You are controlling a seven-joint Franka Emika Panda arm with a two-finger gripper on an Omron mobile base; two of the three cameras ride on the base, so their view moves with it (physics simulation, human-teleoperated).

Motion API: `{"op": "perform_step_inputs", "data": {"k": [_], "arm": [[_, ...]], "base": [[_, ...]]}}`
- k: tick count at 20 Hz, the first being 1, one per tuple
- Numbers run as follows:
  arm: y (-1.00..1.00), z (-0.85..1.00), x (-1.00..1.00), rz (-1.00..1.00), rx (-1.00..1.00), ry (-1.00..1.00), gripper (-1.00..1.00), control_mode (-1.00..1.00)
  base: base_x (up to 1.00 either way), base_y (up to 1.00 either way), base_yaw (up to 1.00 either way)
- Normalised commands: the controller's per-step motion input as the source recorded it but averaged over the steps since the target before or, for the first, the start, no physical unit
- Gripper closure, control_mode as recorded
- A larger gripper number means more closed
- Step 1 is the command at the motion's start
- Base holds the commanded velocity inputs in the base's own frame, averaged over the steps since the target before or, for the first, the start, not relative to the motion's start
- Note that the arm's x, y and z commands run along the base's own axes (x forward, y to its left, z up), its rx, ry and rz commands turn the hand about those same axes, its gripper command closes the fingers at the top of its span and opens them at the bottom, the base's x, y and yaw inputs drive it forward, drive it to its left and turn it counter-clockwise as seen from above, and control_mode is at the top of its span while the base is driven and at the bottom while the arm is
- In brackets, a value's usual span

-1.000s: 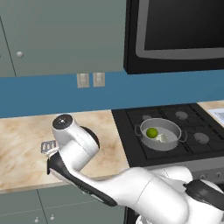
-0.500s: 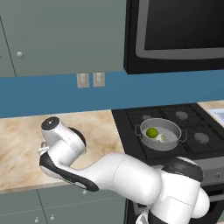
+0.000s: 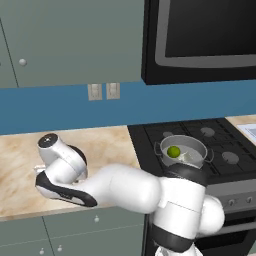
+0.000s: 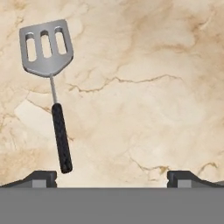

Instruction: Put the garlic and lime in the pot. Retrieve the spatula and lightly stir the vegetables in the pot.

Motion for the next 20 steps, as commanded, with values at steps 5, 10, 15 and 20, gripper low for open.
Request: {"op": "perform_step_inputs", "data": {"k": [5,10,15,20], "arm": [[0.27,-0.16,0.08,-0.01,0.0,0.04,-1.0,-1.0],[0.21,-0.26,0.03,0.0,0.0,0.26,-1.0,-1.0],[0.06,-0.23,0.1,0.0,0.0,0.17,-1.0,-1.0],[0.11,-0.26,0.06,0.0,0.0,0.03,-1.0,-1.0]], "base": [[0.0,0.0,0.0],[0.0,0.0,0.0],[0.0,0.0,0.0],[0.0,0.0,0.0]]}}
